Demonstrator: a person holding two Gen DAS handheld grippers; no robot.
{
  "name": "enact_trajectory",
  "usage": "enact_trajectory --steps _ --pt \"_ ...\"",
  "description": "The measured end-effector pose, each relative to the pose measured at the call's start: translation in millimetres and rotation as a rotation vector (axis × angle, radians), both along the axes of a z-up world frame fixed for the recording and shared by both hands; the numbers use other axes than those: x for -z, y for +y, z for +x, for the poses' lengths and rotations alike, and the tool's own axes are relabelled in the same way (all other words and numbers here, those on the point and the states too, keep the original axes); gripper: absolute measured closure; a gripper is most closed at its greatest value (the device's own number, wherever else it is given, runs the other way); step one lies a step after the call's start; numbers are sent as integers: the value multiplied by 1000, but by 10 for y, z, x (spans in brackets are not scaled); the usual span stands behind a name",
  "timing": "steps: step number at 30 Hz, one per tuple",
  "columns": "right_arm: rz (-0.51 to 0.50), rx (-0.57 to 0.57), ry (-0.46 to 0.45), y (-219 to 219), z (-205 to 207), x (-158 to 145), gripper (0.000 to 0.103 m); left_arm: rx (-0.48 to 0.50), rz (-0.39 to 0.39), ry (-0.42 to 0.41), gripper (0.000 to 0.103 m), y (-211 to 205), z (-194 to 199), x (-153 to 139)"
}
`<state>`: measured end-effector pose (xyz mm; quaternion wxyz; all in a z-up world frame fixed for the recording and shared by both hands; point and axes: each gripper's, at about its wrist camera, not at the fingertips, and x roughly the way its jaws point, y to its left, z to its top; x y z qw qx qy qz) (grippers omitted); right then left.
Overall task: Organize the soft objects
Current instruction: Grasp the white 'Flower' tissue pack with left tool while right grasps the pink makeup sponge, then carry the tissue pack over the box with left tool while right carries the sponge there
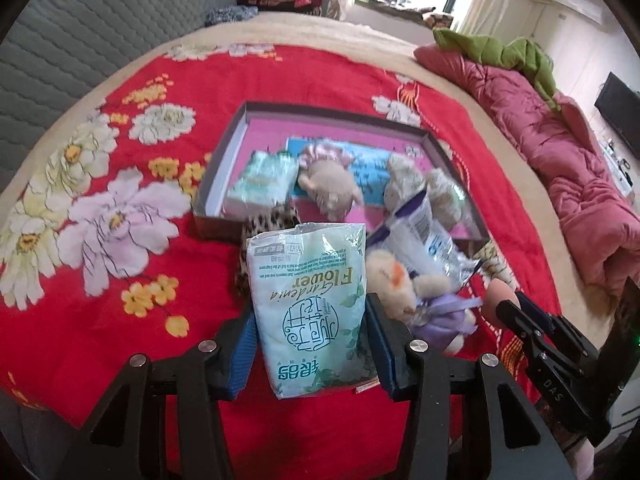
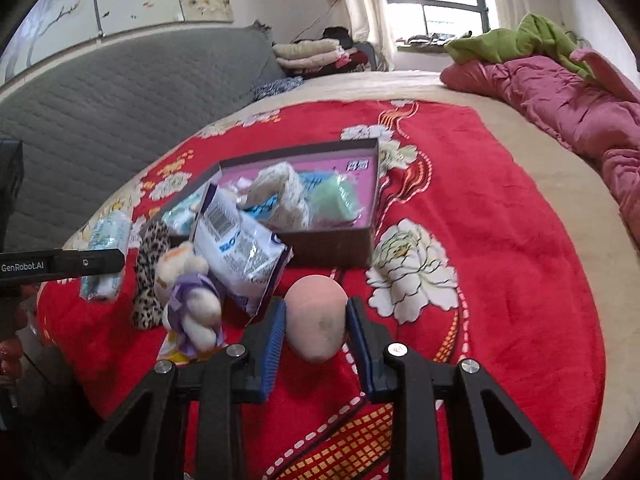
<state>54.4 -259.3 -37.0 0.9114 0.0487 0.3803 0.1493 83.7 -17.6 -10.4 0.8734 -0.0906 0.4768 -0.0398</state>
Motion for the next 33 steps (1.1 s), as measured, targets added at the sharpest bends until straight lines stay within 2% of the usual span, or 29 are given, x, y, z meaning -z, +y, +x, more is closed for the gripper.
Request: enact_trajectory --steps 11,23,33 --pt "19 8 -64 54 -50 -296 71 -15 -1 -65 52 94 25 -120" --pt "7 -37 -112 455 69 -560 71 -39 -20 -110 52 282 135 -165" --pt "10 -56 -149 772 322 -745 71 -72 -15 -153 52 560 258 -250"
